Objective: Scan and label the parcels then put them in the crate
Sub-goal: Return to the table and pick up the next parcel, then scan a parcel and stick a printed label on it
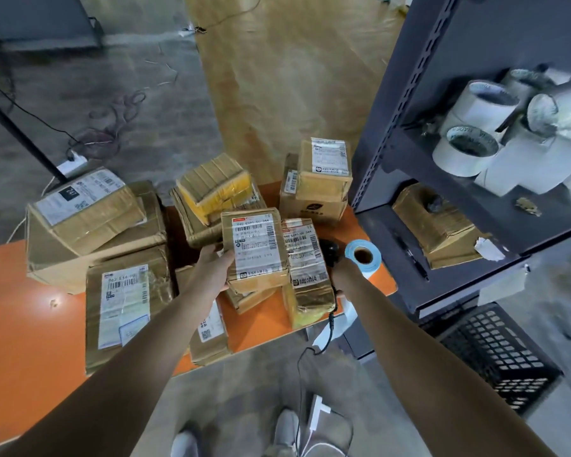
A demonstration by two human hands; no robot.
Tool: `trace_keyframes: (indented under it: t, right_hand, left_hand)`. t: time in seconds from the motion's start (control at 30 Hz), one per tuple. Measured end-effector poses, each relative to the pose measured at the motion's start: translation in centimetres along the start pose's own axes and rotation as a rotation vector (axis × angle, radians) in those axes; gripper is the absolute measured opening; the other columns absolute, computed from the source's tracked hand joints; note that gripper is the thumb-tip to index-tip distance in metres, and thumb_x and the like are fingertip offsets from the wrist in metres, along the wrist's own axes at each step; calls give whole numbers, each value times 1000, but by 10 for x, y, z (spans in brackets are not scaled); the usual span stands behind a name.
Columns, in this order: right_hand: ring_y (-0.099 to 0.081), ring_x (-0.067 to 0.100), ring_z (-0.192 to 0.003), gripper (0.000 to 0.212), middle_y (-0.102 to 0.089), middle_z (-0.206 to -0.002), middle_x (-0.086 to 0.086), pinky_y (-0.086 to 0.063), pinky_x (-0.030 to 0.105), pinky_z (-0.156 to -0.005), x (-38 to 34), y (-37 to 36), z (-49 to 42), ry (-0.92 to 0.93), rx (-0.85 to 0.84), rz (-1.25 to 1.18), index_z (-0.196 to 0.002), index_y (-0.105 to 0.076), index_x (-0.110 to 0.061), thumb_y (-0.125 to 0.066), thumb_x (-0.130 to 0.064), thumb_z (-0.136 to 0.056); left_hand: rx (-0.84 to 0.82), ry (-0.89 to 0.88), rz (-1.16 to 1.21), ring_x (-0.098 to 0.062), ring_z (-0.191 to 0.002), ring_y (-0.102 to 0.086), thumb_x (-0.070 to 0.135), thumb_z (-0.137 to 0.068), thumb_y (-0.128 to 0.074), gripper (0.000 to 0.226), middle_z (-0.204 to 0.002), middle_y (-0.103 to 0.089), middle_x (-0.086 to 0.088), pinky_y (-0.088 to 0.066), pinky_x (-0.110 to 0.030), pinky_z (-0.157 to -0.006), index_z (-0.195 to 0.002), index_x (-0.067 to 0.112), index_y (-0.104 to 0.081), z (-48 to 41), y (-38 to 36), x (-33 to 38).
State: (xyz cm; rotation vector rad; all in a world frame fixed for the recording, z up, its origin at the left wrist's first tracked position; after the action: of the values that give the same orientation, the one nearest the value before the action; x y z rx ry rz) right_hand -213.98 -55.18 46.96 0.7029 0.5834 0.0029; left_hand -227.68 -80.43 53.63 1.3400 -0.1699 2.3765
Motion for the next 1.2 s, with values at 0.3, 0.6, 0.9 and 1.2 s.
trace_keyframes:
  t: [0.3, 0.6, 0.9, 1.2]
  right_hand:
    - [-59, 30, -95, 29, -66, -115, 18, -41, 31, -71, -17, 19, 12, 163, 87, 78, -114, -61, 0, -47, -21, -100]
    - [-57, 33, -119, 47, -49, -143, 10, -50, 36, -88, 16, 63, 13, 164, 266, 252, -143, -46, -17, -56, -24, -98]
    - [-57, 34, -119, 47, -54, -139, 11, -49, 36, -84, 29, 58, -4, 134, 255, 410, -146, -41, -21, -52, -28, -101]
    - [-54, 30, -119, 46, -49, -141, 8, -40, 31, -79, 11, 105, 44, 244, 382, 182, -149, -34, -16, -41, -15, -104]
  left_hand:
    - [129, -323, -467, -20, -110, -55, 27, -89, -51, 46, -128, -51, -1, -50, -29, -75, -134, 21, -43, 17, 2, 36]
    - [252, -553, -803, -31, -129, -33, 21, -92, -55, 50, -137, -41, -13, -37, -47, -102, -138, 14, -39, 46, -31, 74]
    - [314, -709, -895, -30, -121, -37, 14, -89, -56, 45, -130, -44, -13, -35, -44, -97, -133, 12, -47, 61, -44, 83]
    - [278, -975, -781, -28, -111, -47, 4, -81, -63, 33, -113, -56, -12, -33, -26, -98, -114, 7, -58, 89, -76, 115]
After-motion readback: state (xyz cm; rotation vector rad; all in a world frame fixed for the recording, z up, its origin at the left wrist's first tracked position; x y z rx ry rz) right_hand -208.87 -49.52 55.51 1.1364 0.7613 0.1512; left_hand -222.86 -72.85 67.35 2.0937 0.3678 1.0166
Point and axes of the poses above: each hand's wrist, its own z-axis away from the middle knuckle, its own y-axis out of the back of the hand, x = y × z, the point moved 9 cm from there along -z, towards the middle knuckle
